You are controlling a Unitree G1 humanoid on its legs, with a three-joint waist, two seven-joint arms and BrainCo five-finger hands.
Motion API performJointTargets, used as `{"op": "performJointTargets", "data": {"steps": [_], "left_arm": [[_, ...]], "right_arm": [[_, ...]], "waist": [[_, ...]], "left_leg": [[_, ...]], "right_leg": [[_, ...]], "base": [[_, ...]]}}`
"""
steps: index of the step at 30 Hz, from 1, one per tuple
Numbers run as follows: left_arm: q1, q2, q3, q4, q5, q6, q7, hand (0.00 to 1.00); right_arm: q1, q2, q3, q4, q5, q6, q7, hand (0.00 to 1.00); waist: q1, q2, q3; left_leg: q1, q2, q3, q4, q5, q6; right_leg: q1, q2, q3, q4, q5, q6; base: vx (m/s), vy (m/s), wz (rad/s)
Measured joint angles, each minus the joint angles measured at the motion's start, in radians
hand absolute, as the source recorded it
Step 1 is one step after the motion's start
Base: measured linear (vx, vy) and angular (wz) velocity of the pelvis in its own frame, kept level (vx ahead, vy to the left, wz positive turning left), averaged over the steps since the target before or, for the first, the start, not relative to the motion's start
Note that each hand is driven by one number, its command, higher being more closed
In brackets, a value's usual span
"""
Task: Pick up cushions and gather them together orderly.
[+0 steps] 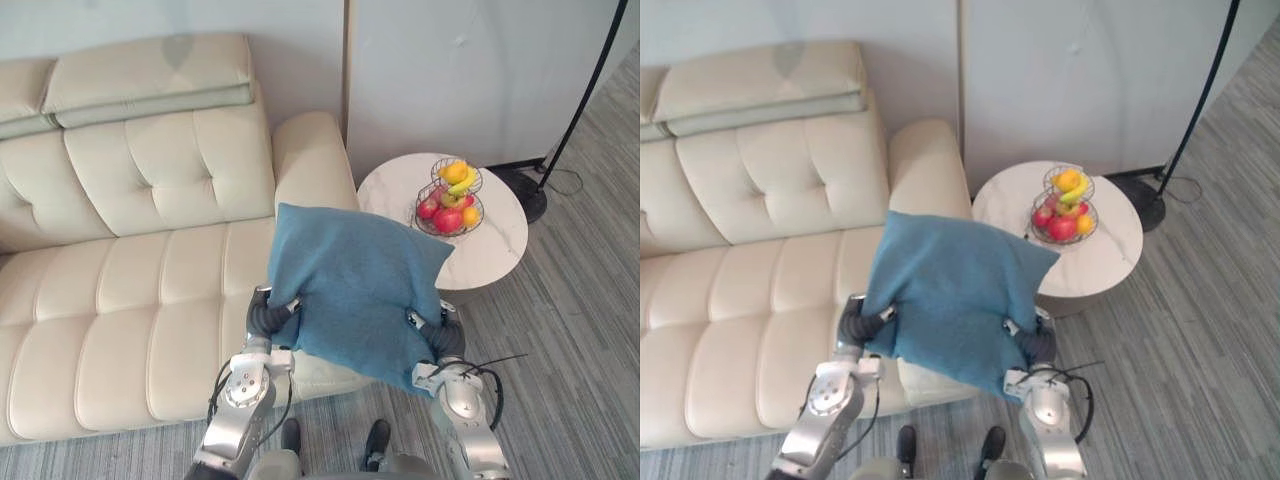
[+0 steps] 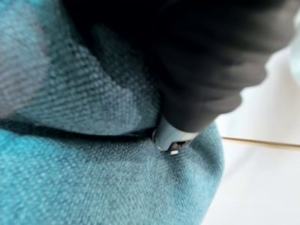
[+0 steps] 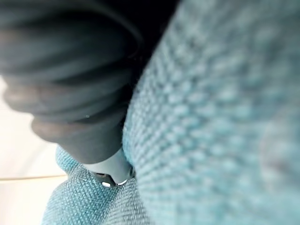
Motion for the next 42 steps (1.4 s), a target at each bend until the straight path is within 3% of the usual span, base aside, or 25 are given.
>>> {"op": "performJointTargets", "data": {"steps": [6,9,10,12,14,16,18,19,20,22,24,25,26,27,28,29,30,31,32,33,35,37,39,40,42], "left_arm": [[0.055,0.0,-0.001,-0.002,-0.03,-0.014,-0.014,1.0],[0.048,-0.003,-0.003,-0.002,-0.033,-0.017,-0.022,1.0],[0.042,-0.005,-0.004,-0.002,-0.04,-0.019,-0.022,1.0],[0.02,-0.008,-0.011,0.015,-0.05,-0.019,-0.022,1.0],[-0.004,-0.022,-0.022,0.032,-0.057,-0.02,-0.021,1.0],[-0.018,-0.032,-0.038,0.052,-0.08,-0.02,-0.021,1.0],[-0.028,-0.036,-0.071,0.054,-0.087,-0.022,-0.021,1.0],[-0.039,-0.041,-0.091,0.064,-0.087,-0.03,-0.021,1.0],[-0.057,-0.036,-0.099,0.085,-0.087,-0.036,-0.022,1.0],[-0.069,-0.011,-0.098,0.098,-0.087,-0.038,-0.022,1.0],[-0.07,-0.01,-0.093,0.118,-0.087,-0.038,-0.023,1.0],[-0.068,-0.011,-0.088,0.123,-0.087,-0.038,-0.024,1.0],[-0.065,-0.01,-0.086,0.124,-0.087,-0.037,-0.025,1.0],[-0.059,-0.009,-0.077,0.124,-0.087,-0.036,-0.03,1.0],[-0.053,-0.007,-0.066,0.124,-0.087,-0.035,-0.031,1.0],[-0.054,-0.005,-0.061,0.124,-0.087,-0.035,-0.032,1.0],[-0.054,0.001,-0.057,0.124,-0.087,-0.035,-0.032,1.0],[-0.053,0.007,-0.057,0.124,-0.086,-0.035,-0.032,1.0],[-0.053,0.009,-0.058,0.124,-0.086,-0.034,-0.035,1.0],[-0.054,0.008,-0.064,0.124,-0.082,-0.034,-0.044,1.0],[-0.056,0.003,-0.084,0.124,-0.076,-0.031,-0.047,1.0],[-0.058,-0.003,-0.09,0.123,-0.067,-0.029,-0.049,1.0],[-0.057,-0.003,-0.093,0.123,-0.066,-0.029,-0.05,1.0],[-0.056,-0.003,-0.093,0.122,-0.067,-0.029,-0.05,1.0],[-0.044,-0.002,-0.09,0.099,-0.067,-0.026,-0.05,1.0]], "right_arm": [[0.037,-0.006,0.009,-0.011,-0.024,-0.001,0.018,1.0],[0.015,-0.033,0.009,-0.009,-0.041,-0.002,0.008,1.0],[-0.008,-0.042,0.009,-0.001,-0.047,-0.004,-0.006,1.0],[-0.048,-0.048,-0.001,0.032,-0.066,-0.003,-0.028,1.0],[-0.096,-0.068,-0.005,0.077,-0.077,-0.002,-0.05,1.0],[-0.112,-0.073,-0.024,0.097,-0.078,0.001,-0.062,1.0],[-0.111,-0.084,-0.05,0.097,-0.079,0.001,-0.07,1.0],[-0.111,-0.096,-0.065,0.101,-0.079,0.001,-0.073,1.0],[-0.113,-0.086,-0.077,0.115,-0.078,0.002,-0.073,1.0],[-0.111,-0.047,-0.082,0.12,-0.08,0.006,-0.073,1.0],[-0.112,-0.04,-0.082,0.128,-0.085,0.013,-0.068,1.0],[-0.116,-0.039,-0.082,0.143,-0.09,0.015,-0.062,1.0],[-0.12,-0.038,-0.081,0.154,-0.099,0.021,-0.057,1.0],[-0.122,-0.033,-0.081,0.169,-0.099,0.023,-0.049,1.0],[-0.121,-0.019,-0.08,0.182,-0.099,0.023,-0.044,1.0],[-0.118,-0.01,-0.079,0.184,-0.099,0.024,-0.042,1.0],[-0.116,-0.001,-0.079,0.184,-0.098,0.026,-0.037,1.0],[-0.117,0.001,-0.079,0.183,-0.098,0.026,-0.036,1.0],[-0.117,0.0,-0.079,0.183,-0.098,0.026,-0.035,1.0],[-0.117,-0.003,-0.08,0.182,-0.098,0.026,-0.035,1.0],[-0.117,-0.035,-0.081,0.182,-0.099,0.026,-0.036,1.0],[-0.114,-0.044,-0.081,0.18,-0.098,0.026,-0.038,1.0],[-0.082,-0.038,-0.082,0.136,-0.098,0.037,-0.04,1.0],[-0.065,-0.037,-0.081,0.1,-0.098,0.042,-0.04,1.0],[-0.02,-0.035,-0.079,-0.021,-0.098,0.047,-0.043,1.0]], "waist": [[0.002,0.002,-0.043],[0.004,0.004,-0.043],[0.005,0.009,-0.044],[-0.002,-0.002,-0.046],[-0.007,-0.004,-0.044],[-0.021,0.003,-0.049],[-0.041,0.042,-0.075],[-0.046,0.064,-0.089],[-0.047,0.055,-0.09],[-0.051,-0.005,-0.08],[-0.049,-0.019,-0.07],[-0.044,-0.017,-0.059],[-0.042,-0.008,-0.044],[-0.049,0.005,-0.023],[-0.058,0.013,-0.012],[-0.064,0.011,-0.006],[-0.066,-0.001,0.003],[-0.066,-0.01,0.006],[-0.071,-0.014,0.005],[-0.085,-0.024,0.001],[-0.093,-0.032,-0.007],[-0.093,-0.006,-0.01],[-0.083,-0.007,-0.01],[-0.073,-0.007,-0.009],[-0.038,-0.009,-0.005]], "left_leg": [[-0.011,0.002,-0.041,0.031,-0.006,-0.005],[-0.11,-0.003,-0.111,0.14,-0.025,-0.007],[-0.156,-0.002,-0.119,0.153,-0.03,0.008],[-0.184,0.026,0.02,0.154,-0.082,0.119],[-0.219,0.096,0.207,0.306,-0.112,0.142],[-0.186,0.17,0.354,0.383,-0.121,0.125],[-0.151,0.195,0.381,0.341,-0.1,0.061],[-0.117,0.188,0.371,0.274,-0.056,-0.02],[-0.102,0.156,0.362,0.243,-0.045,-0.039],[-0.104,0.069,0.346,0.254,-0.058,0.007],[-0.131,0.043,0.341,0.334,-0.114,0.052],[-0.129,0.031,0.341,0.354,-0.137,0.069],[-0.12,0.017,0.341,0.363,-0.153,0.087],[-0.102,0.014,0.335,0.363,-0.173,0.096],[-0.097,0.012,0.316,0.359,-0.189,0.107],[-0.091,0.0,0.297,0.347,-0.197,0.11],[-0.078,-0.024,0.276,0.317,-0.194,0.122],[-0.066,-0.048,0.265,0.289,-0.188,0.131],[-0.058,-0.062,0.265,0.27,-0.183,0.131],[-0.046,-0.091,0.267,0.241,-0.161,0.119],[-0.042,-0.141,0.248,0.252,-0.162,0.131],[-0.049,-0.133,0.197,0.286,-0.175,0.13],[-0.06,-0.097,0.182,0.392,-0.217,0.108],[-0.079,-0.073,0.188,0.475,-0.239,0.104],[-0.188,0.014,0.196,0.811,-0.264,0.106]], "right_leg": [[0.034,0.005,-0.042,-0.011,-0.001,0.002],[0.009,-0.009,-0.12,0.04,-0.028,-0.002],[-0.021,-0.02,-0.159,0.078,-0.05,-0.008],[-0.033,-0.07,-0.256,0.081,-0.045,-0.02],[-0.042,-0.117,-0.306,0.107,-0.045,-0.021],[-0.019,-0.155,-0.364,0.112,-0.033,-0.003],[-0.01,-0.172,-0.417,0.113,-0.013,0.028],[-0.009,-0.179,-0.432,0.114,0.006,0.054],[-0.002,-0.202,-0.437,0.115,0.019,0.063],[0.001,-0.3,-0.411,0.144,0.059,0.09],[-0.033,-0.38,-0.384,0.256,0.079,0.088],[-0.057,-0.419,-0.358,0.329,0.101,0.056],[-0.093,-0.451,-0.315,0.409,0.135,0.002],[-0.153,-0.458,-0.195,0.507,0.11,-0.022],[-0.188,-0.404,-0.092,0.572,0.017,0.022],[-0.206,-0.358,-0.042,0.593,-0.042,0.039],[-0.234,-0.266,0.03,0.599,-0.11,0.059],[-0.25,-0.186,0.066,0.58,-0.149,0.078],[-0.254,-0.145,0.064,0.556,-0.158,0.08],[-0.261,-0.1,0.055,0.512,-0.158,0.054],[-0.251,-0.083,0.045,0.439,-0.156,-0.065],[-0.185,-0.067,0.023,0.363,-0.165,-0.056],[-0.107,-0.038,-0.002,0.293,-0.157,-0.053],[-0.077,-0.022,-0.002,0.27,-0.157,-0.054],[0.009,0.012,0.018,0.217,-0.159,-0.057]], "base": [[0.02,-0.001,0.19],[-0.09,-0.002,0.86],[-0.11,0.019,0.69],[-0.09,0.062,1.15],[-0.02,0.15,0.96],[0.02,0.231,0.95],[0.01,0.359,0.91],[0.01,0.426,0.65],[0.0,0.461,0.63],[0.0,0.537,0.48],[-0.01,0.437,0.22],[-0.03,0.459,0.05],[-0.04,0.515,0.0],[-0.03,0.335,0.19],[-0.01,0.291,0.32],[0.0,0.224,0.4],[0.02,0.188,0.35],[0.06,0.188,0.38],[0.13,0.125,0.6],[0.16,0.069,0.73],[0.23,0.032,0.52],[0.3,0.018,0.33],[0.3,-0.019,0.31],[0.26,-0.034,0.0],[0.26,0.011,-0.4]]}}
